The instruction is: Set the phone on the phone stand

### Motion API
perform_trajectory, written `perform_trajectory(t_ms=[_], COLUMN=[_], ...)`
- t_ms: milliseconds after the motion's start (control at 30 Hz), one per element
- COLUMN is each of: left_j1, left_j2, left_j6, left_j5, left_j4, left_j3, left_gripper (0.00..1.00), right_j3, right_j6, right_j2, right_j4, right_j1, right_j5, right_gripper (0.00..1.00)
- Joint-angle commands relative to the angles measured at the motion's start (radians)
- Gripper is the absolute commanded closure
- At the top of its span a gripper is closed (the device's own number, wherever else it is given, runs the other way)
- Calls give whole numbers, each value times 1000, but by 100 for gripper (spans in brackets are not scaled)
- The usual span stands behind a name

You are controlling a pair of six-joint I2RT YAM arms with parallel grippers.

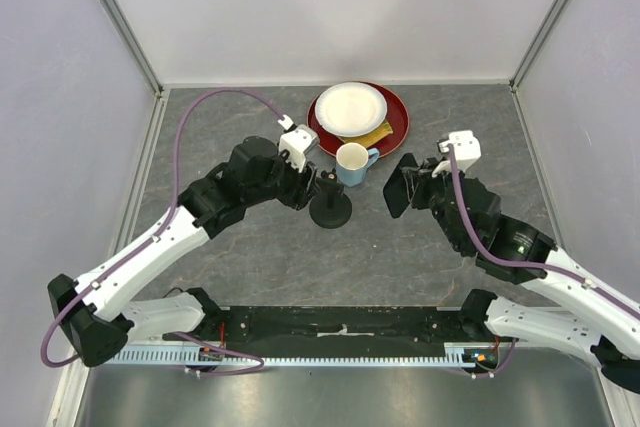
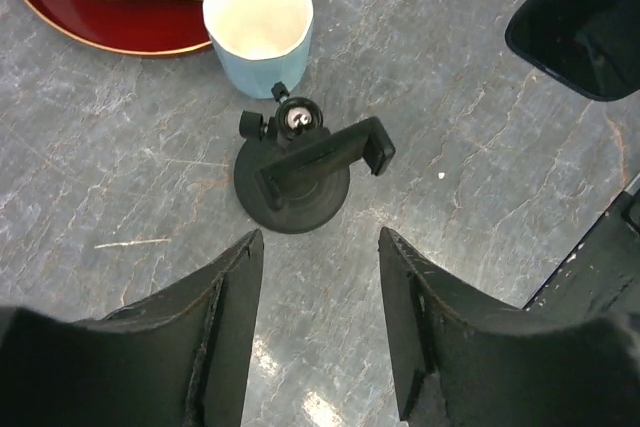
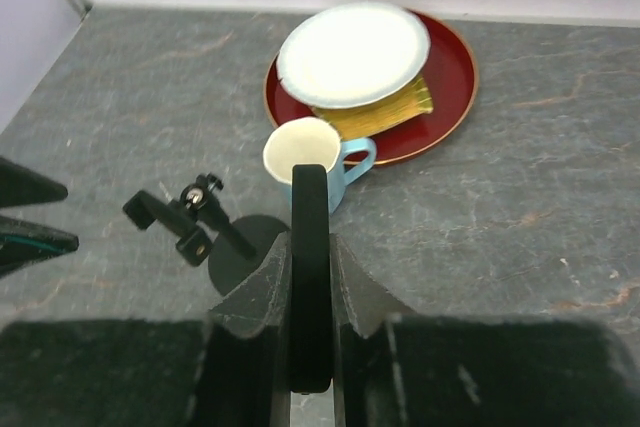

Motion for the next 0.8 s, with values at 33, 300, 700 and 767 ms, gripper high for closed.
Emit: perform_trajectory(t_ms=[33,300,700,767], left_j1=[2,6,8,8], left_j2=[-51,77,136,127], left_j6=[-22,-134,-79,-73], left_j5=[-43,-239,-152,-133], left_j4=[101,-32,58,76], left_j3=[-73,42,14,-4], left_gripper=[43,46,46,48], right_j3=[45,5,-21,-26], right_j6=[-27,-15,-31,-39], right_j2=[16,-42,9,19], right_j4=[58,142,177,187], right_j1=[3,3,3,1], right_j5=[-175,-292,-332,-333], right_gripper=[100,100,100,100])
